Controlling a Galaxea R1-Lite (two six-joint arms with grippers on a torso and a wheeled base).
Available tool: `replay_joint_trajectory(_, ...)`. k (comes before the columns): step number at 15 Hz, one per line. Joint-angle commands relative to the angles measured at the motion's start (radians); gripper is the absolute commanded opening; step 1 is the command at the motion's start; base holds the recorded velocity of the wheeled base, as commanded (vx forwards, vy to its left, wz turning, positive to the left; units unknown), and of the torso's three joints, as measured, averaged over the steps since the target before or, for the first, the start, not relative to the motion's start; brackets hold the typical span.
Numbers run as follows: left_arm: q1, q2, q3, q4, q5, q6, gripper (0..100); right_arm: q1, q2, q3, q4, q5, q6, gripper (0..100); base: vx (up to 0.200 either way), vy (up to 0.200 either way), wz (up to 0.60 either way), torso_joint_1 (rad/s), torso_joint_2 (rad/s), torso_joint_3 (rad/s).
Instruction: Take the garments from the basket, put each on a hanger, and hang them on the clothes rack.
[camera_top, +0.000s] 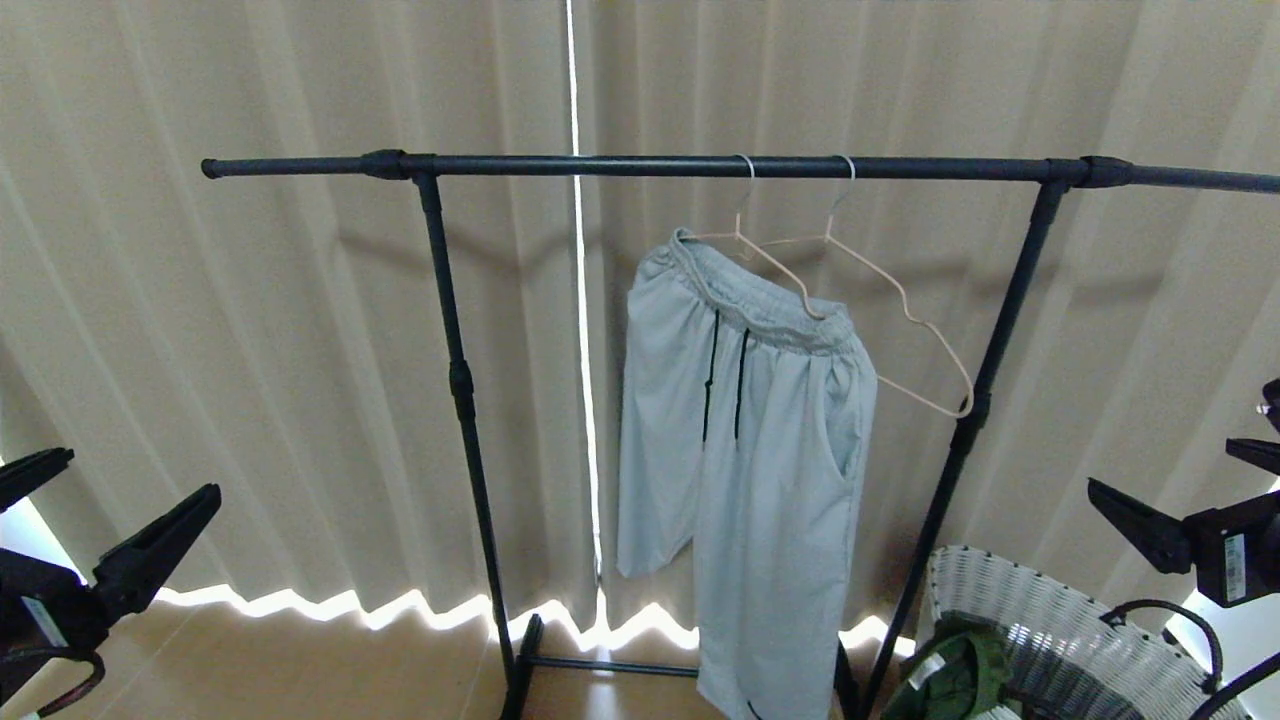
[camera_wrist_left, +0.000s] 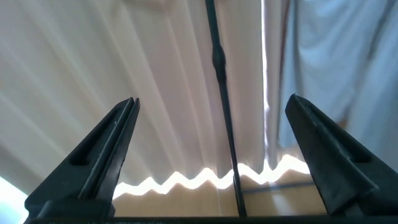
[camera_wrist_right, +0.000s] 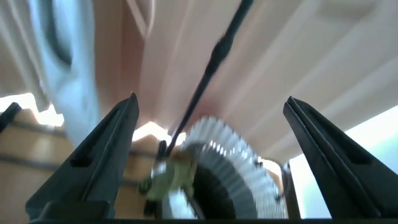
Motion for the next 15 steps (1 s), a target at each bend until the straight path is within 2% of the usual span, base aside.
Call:
replay_joint_trajectory(1, 0.001, 0.000, 0.009, -0.001, 0.000, -0.001, 100, -0.001, 0.024, 0.006, -0.002, 0.001, -0.002, 100, 0.000, 0.000, 0.00, 0.000, 0.00, 0.000)
replay_joint_trajectory(9, -0.001, 0.007, 0.006, -0.001, 0.000, 0.000, 100, -0.002, 0.027, 0.008, -0.001, -0.004, -0.006, 100, 0.000, 0.000, 0.00, 0.000, 0.00, 0.000)
replay_joint_trajectory(12, -0.001, 0.013, 0.015, -0.001, -0.001, 0.000, 100, -0.002, 0.027, 0.009, 0.001, -0.004, -0.006, 100, 0.000, 0.000, 0.00, -0.116, 0.30, 0.175)
replay_joint_trajectory(15, -0.004, 0.015, 0.081, -0.002, -0.003, -0.011, 100, -0.002, 0.050, 0.020, 0.001, -0.006, -0.006, 100, 0.000, 0.000, 0.00, -0.180, 0.45, 0.269)
